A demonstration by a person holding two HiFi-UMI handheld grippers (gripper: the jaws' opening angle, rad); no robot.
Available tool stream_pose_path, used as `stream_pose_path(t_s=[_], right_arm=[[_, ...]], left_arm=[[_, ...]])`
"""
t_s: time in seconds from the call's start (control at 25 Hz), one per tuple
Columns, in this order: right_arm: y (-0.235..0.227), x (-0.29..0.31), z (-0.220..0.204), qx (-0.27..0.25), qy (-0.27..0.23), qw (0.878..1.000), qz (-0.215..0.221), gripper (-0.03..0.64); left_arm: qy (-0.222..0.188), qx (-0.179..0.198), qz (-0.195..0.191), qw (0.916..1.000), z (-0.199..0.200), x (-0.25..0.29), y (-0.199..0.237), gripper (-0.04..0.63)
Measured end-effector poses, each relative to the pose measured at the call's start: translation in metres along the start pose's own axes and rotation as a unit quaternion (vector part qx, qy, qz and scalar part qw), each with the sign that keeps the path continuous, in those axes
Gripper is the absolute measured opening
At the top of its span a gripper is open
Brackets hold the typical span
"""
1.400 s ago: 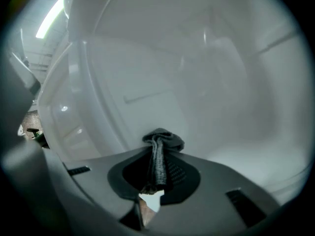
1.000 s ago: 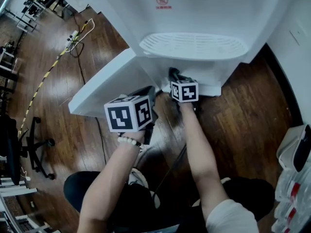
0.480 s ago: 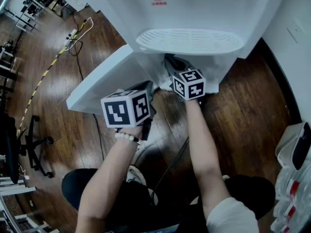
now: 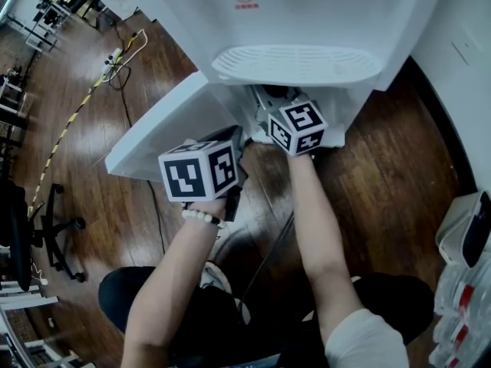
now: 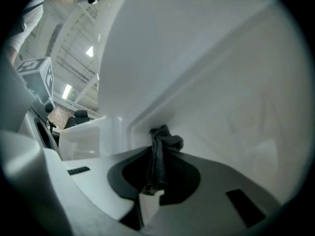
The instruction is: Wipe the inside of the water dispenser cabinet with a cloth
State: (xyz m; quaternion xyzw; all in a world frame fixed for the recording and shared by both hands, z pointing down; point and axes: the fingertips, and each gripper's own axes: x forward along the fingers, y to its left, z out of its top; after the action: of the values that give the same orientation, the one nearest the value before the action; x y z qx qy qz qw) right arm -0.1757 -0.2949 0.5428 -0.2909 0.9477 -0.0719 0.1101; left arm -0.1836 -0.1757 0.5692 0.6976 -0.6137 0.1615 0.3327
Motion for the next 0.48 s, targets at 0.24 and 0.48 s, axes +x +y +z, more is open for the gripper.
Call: stream_pose_path(t_s=[0.24,0.48], right_arm=[[0.007,0.002,0.021,-0.008,-0.032,0.999,0.005,0.04],[-0.024,0.002,-0.025,0.036,0.027,0.998,-0.033,0.04]], left_arm=[[0.001,-0.002,0.002,1.0,0.0,0.002,0.003,-0.003],[0.005,-0.005,0.002,1.0,-0.002,0.003,0.004,-0.003]])
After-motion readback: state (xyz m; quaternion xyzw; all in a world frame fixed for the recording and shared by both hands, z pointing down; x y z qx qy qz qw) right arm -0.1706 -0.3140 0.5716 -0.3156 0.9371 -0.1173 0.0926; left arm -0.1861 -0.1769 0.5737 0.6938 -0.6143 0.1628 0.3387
